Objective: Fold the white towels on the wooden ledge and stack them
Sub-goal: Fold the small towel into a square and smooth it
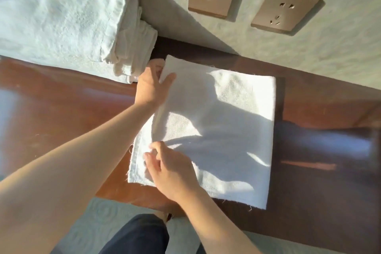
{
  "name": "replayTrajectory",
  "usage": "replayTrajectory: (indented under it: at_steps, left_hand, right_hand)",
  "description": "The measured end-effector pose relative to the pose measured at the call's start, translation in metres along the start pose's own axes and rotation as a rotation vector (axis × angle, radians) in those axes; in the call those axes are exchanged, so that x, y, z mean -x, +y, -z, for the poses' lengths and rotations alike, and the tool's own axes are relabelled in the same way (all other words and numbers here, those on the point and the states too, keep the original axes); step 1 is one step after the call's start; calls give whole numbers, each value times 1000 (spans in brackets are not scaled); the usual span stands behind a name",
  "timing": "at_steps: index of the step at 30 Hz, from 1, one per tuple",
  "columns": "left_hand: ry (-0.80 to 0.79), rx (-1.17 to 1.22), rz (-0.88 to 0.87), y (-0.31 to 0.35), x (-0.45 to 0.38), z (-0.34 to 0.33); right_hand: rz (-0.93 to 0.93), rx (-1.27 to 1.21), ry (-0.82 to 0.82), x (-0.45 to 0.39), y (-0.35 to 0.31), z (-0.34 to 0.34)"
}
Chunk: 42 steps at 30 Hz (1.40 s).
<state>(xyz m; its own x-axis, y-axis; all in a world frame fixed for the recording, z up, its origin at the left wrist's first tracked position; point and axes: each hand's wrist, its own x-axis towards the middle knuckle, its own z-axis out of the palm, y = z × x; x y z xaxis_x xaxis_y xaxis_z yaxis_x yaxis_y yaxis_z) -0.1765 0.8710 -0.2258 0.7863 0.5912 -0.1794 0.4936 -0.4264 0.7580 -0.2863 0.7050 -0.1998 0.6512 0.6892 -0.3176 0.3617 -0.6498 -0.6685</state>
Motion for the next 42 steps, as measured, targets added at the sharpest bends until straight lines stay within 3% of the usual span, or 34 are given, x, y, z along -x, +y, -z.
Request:
replayTrajectory:
  at_steps: [2,3,5,6,9,12,16,19,22,27,32,36,39,42]
  left_hand:
    - [43,-83,-117,-9,19,7]
    - [91,-156,-196,-12,36,10]
    - [125,-261,-304,-15,77,10]
    - [78,-283,-307,-13,102,7]
    - [-160,-433,-249,-21,166,-19]
    - [-247,-621,-383,-38,174,-36]
    - [-289,-758,-582,-27,132,-42]
    - [-365,-881,-522,-10,103,-44]
    - [-335,-682,-498,-1,90,-39]
    - [-221,-482,-413,6,83,-40]
    - [-1,-235,-259,20,36,-42]
    - [-48,-228,-103,35,4,-45]
    - [-51,-264,-145,39,-4,-42]
    - [-160,-260,-224,36,-4,-35]
  right_hand:
    - [-48,-187,6,-3,8,17]
    - [-46,-183,152,-6,17,27]
    - [-5,59,429,-15,47,41]
    - [10,191,454,-21,64,46]
    - [65,357,270,-30,104,66]
    - [78,478,223,-20,134,78]
    - [-333,473,426,16,140,73]
    - [-435,338,499,43,132,65]
    - [-397,303,383,54,134,73]
    - [-337,140,582,37,160,107]
    - [-444,336,692,2,185,157]
    - [-517,351,619,-15,194,179]
    - [-508,376,586,-18,197,180]
    - [-558,438,584,-16,200,178]
